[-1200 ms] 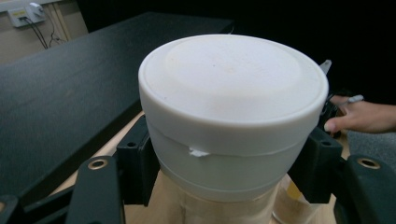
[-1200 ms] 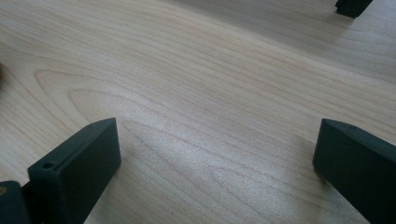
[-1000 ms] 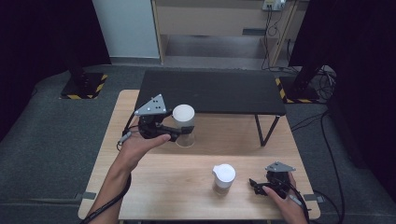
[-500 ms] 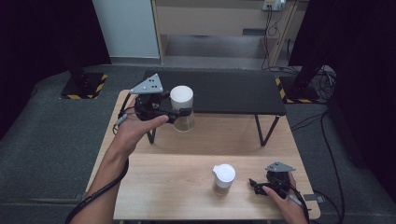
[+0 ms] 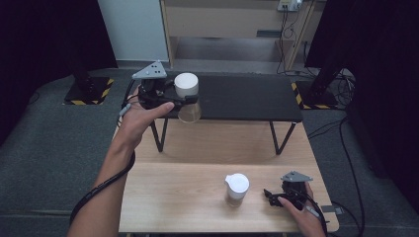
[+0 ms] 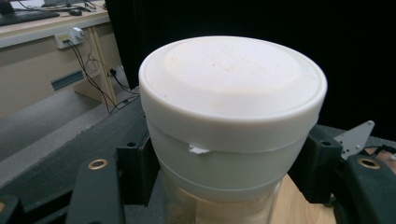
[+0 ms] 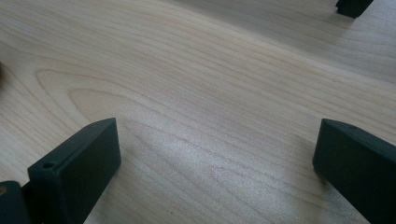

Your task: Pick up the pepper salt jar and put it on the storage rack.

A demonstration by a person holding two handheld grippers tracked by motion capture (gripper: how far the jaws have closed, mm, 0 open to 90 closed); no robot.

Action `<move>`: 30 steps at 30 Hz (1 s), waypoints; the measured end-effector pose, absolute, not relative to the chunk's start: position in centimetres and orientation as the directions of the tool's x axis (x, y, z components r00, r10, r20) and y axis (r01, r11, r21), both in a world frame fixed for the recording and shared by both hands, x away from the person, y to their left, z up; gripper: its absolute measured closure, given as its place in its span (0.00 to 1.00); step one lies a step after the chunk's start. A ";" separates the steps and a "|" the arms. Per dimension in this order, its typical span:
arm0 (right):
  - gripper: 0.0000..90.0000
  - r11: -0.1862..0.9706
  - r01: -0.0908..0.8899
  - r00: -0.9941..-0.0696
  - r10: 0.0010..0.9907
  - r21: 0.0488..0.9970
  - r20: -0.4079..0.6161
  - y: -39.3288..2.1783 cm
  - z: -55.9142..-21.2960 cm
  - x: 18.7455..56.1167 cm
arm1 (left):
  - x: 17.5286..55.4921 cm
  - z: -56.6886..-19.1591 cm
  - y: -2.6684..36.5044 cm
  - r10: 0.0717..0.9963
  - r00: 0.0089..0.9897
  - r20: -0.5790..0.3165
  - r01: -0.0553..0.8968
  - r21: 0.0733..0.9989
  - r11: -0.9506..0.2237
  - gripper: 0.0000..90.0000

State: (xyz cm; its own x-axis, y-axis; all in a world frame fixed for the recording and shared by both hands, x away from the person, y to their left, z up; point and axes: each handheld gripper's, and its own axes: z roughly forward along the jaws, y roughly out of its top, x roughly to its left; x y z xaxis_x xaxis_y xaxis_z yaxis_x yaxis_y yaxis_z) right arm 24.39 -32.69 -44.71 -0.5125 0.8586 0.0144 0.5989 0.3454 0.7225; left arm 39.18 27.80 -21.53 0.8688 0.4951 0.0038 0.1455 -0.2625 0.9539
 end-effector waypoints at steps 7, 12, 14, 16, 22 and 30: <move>0.02 0.348 0.598 -0.514 0.857 0.722 0.013 -32.7 -44.7 24.4 | 40.4 -22.1 27.8 0.513 0.858 0.001 0.152 0.955 -0.256 0.38; 0.02 0.347 0.599 -0.514 0.858 0.722 0.015 -32.7 -44.7 24.4 | 41.2 -22.7 27.9 0.530 0.848 -0.013 0.169 0.954 -0.248 0.38; 0.02 0.347 0.599 -0.514 0.858 0.722 0.015 -32.7 -44.7 24.4 | 41.4 -22.9 28.0 0.538 0.843 -0.013 0.170 0.955 -0.242 0.38; 0.02 0.347 0.599 -0.515 0.857 0.722 0.015 -32.7 -44.7 24.4 | 41.7 -23.0 28.0 0.540 0.841 -0.015 0.170 0.956 -0.239 0.38; 0.02 0.348 0.599 -0.516 0.856 0.721 0.015 -32.8 -44.7 24.4 | 42.3 -23.1 27.9 0.553 0.833 -0.015 0.172 0.957 -0.233 0.38; 0.02 0.348 0.599 -0.516 0.857 0.721 0.015 -32.8 -44.7 24.4 | 43.2 -23.5 27.7 0.572 0.820 -0.022 0.189 0.954 -0.234 0.38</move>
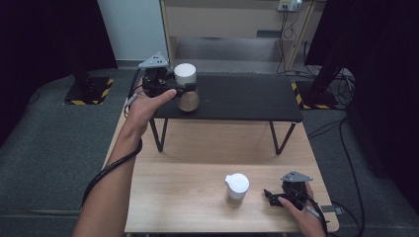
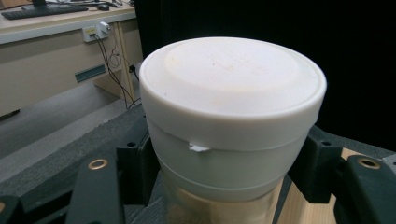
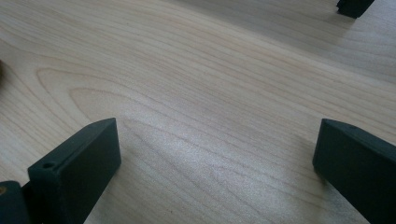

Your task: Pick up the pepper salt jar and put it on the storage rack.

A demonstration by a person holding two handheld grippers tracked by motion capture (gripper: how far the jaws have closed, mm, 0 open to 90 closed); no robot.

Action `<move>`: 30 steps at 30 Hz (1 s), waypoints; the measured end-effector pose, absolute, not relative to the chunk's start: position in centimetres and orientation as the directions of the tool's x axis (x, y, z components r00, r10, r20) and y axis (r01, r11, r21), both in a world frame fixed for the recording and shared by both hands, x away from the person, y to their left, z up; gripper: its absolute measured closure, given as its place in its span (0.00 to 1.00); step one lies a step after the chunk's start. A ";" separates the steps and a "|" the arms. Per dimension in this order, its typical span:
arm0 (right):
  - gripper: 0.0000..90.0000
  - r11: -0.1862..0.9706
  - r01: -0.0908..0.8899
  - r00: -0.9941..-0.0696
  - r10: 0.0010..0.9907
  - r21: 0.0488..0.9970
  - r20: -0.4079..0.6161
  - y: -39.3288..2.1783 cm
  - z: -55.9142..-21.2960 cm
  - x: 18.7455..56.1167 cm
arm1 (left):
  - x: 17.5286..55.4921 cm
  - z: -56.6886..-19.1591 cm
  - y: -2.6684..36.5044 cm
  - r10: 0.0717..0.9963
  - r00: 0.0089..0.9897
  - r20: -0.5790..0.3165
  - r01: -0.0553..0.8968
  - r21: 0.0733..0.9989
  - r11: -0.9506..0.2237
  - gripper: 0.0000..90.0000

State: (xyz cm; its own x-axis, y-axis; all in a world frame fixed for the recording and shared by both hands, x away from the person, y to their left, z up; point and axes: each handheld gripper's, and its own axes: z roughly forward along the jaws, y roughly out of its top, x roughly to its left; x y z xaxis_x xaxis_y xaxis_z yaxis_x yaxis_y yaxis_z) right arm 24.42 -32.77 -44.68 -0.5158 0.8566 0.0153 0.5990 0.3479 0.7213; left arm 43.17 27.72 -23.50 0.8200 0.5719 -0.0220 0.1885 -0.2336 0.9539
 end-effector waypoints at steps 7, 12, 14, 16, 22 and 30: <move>0.02 0.350 0.598 -0.518 0.855 0.721 0.015 -32.8 -44.7 24.4 | 43.7 -24.1 27.4 0.574 0.818 -0.028 0.202 0.949 -0.241 0.38; 0.02 0.350 0.598 -0.519 0.855 0.721 0.015 -32.8 -44.7 24.4 | 44.1 -24.1 27.5 0.563 0.826 -0.030 0.200 0.949 -0.243 0.38; 0.02 0.351 0.598 -0.519 0.855 0.721 0.015 -32.8 -44.7 24.4 | 44.2 -24.2 27.6 0.553 0.833 -0.019 0.187 0.950 -0.249 0.38; 0.02 0.351 0.598 -0.519 0.854 0.721 0.015 -32.8 -44.7 24.4 | 44.2 -24.3 27.9 0.547 0.836 -0.026 0.188 0.952 -0.243 0.38; 0.02 0.351 0.598 -0.519 0.854 0.721 0.015 -32.8 -44.7 24.4 | 44.5 -24.1 27.8 0.544 0.839 -0.028 0.197 0.947 -0.255 0.34; 0.02 0.351 0.597 -0.520 0.854 0.721 0.015 -32.8 -44.7 24.4 | 42.6 -23.4 28.2 0.587 0.809 0.034 0.194 0.927 -0.322 0.06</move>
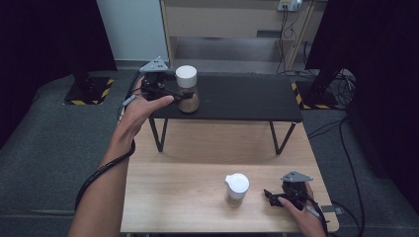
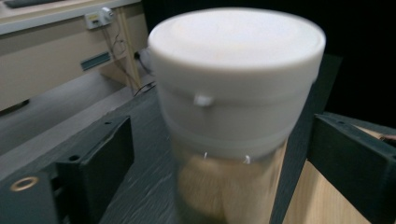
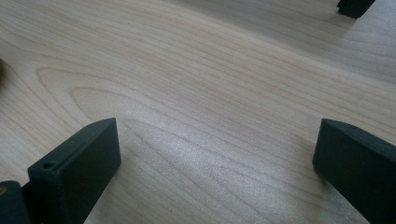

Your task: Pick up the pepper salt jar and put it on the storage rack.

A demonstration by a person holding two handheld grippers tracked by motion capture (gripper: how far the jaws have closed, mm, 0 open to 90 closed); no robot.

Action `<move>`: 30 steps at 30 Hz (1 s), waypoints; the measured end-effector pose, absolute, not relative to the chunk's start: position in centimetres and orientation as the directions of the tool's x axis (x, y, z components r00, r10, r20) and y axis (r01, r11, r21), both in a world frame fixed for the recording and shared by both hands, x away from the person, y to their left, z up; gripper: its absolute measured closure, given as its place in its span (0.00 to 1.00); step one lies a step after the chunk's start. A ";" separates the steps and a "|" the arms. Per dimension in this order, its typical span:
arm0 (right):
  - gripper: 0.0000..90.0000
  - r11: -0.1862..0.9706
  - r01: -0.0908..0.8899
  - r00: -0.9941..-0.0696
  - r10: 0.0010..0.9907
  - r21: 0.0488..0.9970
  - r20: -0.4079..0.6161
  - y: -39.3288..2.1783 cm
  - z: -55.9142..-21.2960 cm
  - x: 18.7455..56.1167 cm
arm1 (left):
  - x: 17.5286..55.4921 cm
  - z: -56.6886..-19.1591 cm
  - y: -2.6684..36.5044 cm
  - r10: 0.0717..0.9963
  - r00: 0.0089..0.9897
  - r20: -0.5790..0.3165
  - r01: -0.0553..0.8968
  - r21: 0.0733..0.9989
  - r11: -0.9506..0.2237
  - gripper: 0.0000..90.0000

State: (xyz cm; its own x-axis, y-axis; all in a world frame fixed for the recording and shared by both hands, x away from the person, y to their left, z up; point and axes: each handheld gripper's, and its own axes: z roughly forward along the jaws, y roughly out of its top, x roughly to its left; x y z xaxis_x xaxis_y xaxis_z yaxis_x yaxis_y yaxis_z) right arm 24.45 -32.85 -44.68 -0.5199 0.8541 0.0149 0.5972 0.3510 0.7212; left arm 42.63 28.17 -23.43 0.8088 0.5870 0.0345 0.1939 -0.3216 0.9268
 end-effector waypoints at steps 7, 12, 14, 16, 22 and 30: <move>0.02 0.352 0.596 -0.520 0.854 0.721 0.014 -32.8 -44.7 24.4 | 40.8 -23.7 28.8 0.625 0.780 0.045 0.202 0.926 -0.319 0.02; 0.02 0.352 0.596 -0.520 0.854 0.721 0.014 -32.8 -44.7 24.4 | 38.4 -24.5 29.4 0.656 0.754 0.042 0.206 0.932 -0.297 0.02; 0.02 0.351 0.597 -0.520 0.854 0.721 0.015 -32.8 -44.7 24.4 | 37.9 -24.5 29.4 0.658 0.751 0.050 0.202 0.932 -0.301 0.02; 0.02 0.351 0.597 -0.520 0.854 0.721 0.015 -32.8 -44.7 24.4 | 36.8 -24.6 29.4 0.667 0.743 0.058 0.195 0.934 -0.299 0.02; 0.02 0.351 0.599 -0.519 0.854 0.719 0.016 -32.8 -44.6 24.5 | 34.1 -25.1 29.6 0.689 0.720 0.080 0.171 0.942 -0.288 0.01; 0.02 0.352 0.598 -0.520 0.854 0.720 0.015 -32.8 -44.7 24.5 | 31.2 -26.7 29.6 0.722 0.687 0.083 0.175 0.945 -0.275 0.01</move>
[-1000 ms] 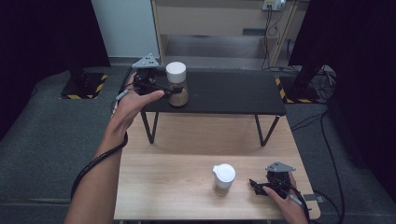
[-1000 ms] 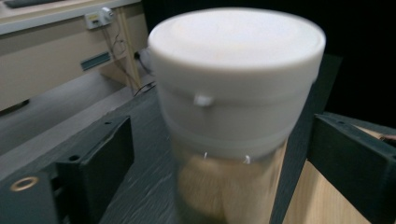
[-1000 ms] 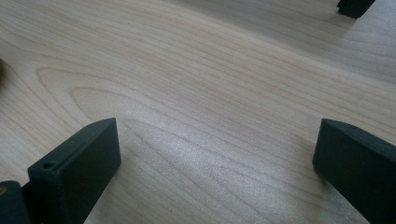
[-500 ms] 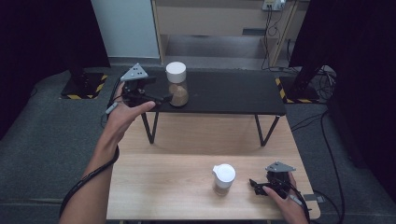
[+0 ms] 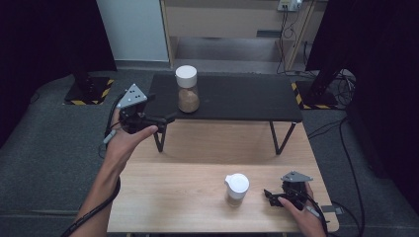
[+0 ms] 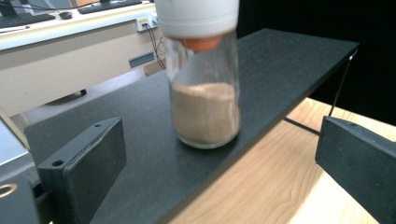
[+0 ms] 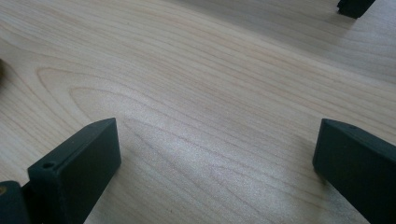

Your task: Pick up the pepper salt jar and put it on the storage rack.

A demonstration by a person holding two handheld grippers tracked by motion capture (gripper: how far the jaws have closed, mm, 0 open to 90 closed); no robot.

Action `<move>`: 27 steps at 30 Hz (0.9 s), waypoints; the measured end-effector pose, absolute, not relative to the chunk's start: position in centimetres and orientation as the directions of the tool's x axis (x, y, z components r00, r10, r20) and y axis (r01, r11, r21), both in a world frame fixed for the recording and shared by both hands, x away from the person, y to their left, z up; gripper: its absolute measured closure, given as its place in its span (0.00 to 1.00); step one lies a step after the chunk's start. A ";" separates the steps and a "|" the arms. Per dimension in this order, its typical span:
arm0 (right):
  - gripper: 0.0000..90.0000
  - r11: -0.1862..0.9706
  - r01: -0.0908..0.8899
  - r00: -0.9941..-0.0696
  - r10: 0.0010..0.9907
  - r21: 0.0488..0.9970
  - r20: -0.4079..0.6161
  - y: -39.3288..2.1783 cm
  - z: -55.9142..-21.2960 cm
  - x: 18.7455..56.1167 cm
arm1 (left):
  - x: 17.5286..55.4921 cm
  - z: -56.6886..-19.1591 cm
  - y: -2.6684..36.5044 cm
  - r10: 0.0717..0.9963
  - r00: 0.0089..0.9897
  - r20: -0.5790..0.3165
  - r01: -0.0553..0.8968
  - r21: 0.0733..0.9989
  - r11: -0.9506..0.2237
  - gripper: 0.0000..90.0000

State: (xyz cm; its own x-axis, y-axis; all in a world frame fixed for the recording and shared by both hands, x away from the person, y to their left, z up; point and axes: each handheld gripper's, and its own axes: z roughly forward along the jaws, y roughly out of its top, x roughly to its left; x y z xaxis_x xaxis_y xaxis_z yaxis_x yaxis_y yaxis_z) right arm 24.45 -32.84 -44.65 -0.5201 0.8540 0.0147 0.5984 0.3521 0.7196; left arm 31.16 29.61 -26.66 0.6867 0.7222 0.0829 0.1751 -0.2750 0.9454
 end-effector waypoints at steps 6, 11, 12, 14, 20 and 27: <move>0.02 0.352 0.599 -0.520 0.854 0.720 0.015 -32.8 -44.7 24.4 | 29.5 -28.2 29.3 0.702 0.706 0.098 0.164 0.941 -0.297 0.01; 0.02 0.351 0.599 -0.519 0.854 0.719 0.016 -32.8 -44.6 24.5 | 28.7 -29.8 28.3 0.682 0.723 0.108 0.173 0.928 -0.330 0.01; 0.02 0.352 0.598 -0.520 0.854 0.720 0.014 -32.8 -44.7 24.4 | 28.6 -30.2 28.0 0.679 0.726 0.107 0.177 0.925 -0.335 0.01; 0.02 0.352 0.598 -0.520 0.854 0.720 0.014 -32.8 -44.7 24.4 | 28.4 -31.0 27.6 0.673 0.732 0.104 0.185 0.920 -0.344 0.01; 0.02 0.352 0.599 -0.520 0.854 0.719 0.015 -32.8 -44.6 24.5 | 27.7 -34.5 25.9 0.649 0.755 0.092 0.225 0.894 -0.389 0.01; 0.02 0.351 0.599 -0.520 0.854 0.719 0.016 -32.8 -44.6 24.5 | 27.5 -37.1 24.6 0.638 0.768 0.063 0.268 0.873 -0.408 0.01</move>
State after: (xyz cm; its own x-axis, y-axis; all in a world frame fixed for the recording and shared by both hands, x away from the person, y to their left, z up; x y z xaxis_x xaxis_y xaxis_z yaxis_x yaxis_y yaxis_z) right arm 24.45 -32.84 -44.65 -0.5197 0.8542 0.0156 0.5991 0.3513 0.7195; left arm 27.49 24.65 -37.10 0.7677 0.6378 0.0625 0.2682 -0.4084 0.8725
